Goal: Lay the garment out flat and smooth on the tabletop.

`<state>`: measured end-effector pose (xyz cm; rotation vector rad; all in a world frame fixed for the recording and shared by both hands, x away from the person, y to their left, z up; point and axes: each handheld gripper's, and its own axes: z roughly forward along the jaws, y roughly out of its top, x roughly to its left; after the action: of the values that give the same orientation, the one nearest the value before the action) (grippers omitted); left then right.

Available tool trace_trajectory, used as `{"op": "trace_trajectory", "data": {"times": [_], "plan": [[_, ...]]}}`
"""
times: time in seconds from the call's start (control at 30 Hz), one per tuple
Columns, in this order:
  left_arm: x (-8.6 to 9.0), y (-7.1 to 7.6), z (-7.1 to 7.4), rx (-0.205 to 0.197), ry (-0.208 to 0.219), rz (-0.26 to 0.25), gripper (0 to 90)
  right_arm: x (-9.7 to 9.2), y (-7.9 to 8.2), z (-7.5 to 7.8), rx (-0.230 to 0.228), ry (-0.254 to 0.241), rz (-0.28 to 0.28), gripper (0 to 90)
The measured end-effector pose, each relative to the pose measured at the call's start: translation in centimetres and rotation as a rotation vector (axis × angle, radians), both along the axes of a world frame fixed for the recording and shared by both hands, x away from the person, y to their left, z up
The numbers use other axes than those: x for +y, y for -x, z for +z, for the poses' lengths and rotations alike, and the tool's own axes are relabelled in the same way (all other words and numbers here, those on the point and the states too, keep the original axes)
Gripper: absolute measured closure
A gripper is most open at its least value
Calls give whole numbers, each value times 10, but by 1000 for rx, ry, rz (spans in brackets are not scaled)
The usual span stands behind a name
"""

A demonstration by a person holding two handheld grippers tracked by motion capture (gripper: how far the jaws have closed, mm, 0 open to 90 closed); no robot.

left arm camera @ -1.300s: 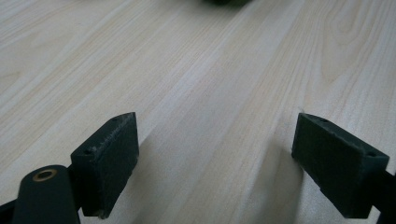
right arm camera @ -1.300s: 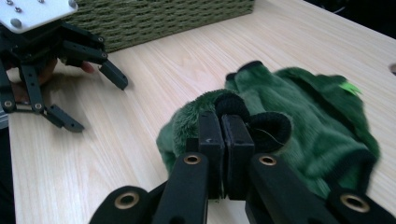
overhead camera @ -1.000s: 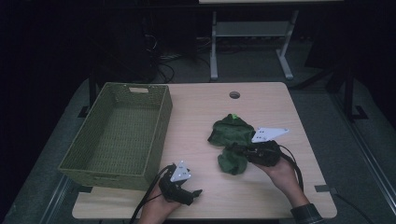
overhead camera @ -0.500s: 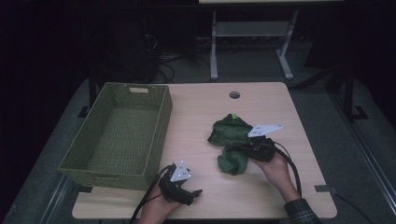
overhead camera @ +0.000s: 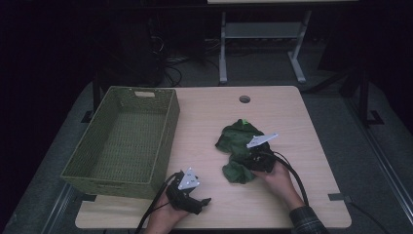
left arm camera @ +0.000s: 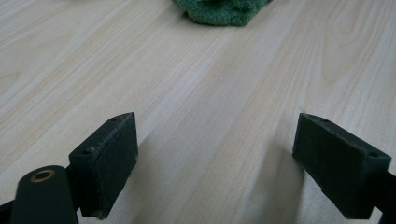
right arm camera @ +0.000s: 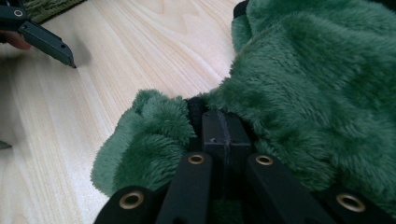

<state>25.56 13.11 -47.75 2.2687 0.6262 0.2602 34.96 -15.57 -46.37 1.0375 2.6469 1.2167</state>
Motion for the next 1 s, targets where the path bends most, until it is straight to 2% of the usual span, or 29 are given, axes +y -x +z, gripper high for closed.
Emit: {"op": "trace_trajectory", "data": {"times": [0.03, 0.17, 0.2, 0.27, 0.3, 0.37, 0.43, 0.47, 0.63, 0.67, 0.7, 0.77, 0.87, 1.0], "plan": [[-1, 0, 0, 0, -2, 0, 129, 0, 0, 0, 6, 0, 0, 900], [-3, -1, 1, 4, -3, 4, 144, -2, 2, 6, -23, 3, -1, 892], [-5, -3, 3, 21, -12, 2, 148, -3, 3, 9, -49, 2, 3, 861], [-7, -6, 5, 32, -8, -2, 148, -7, 4, 15, -50, -15, -3, 815], [-7, -6, 5, 32, -8, -2, 148, -7, 4, 15, -50, -15, -3, 815], [-10, -10, 9, 32, -8, -5, 148, -13, 6, 22, -70, -30, -15, 734], [-10, -12, 12, 33, -5, -6, 148, -15, 7, 24, -74, -36, -21, 711], [-10, -16, 17, 36, 8, -4, 148, -18, 6, 28, -77, -42, -27, 655], [-12, -28, 26, 40, 18, -5, 147, -22, 6, 36, -95, -39, -41, 604], [-13, -34, 30, 32, 19, -5, 147, -24, 4, 38, -102, -32, -46, 574], [-13, -34, 30, 32, 19, -5, 147, -24, 4, 38, -102, -32, -46, 574], [-15, -44, 35, 26, 30, 3, 147, -28, 3, 39, -106, -36, -59, 547], [-18, -52, 40, 45, 38, -1, 148, -31, 1, 41, -112, -15, -67, 513], [-21, -59, 45, 38, 33, -10, 153, -37, -2, 45, -121, -20, -77, 501]]}}
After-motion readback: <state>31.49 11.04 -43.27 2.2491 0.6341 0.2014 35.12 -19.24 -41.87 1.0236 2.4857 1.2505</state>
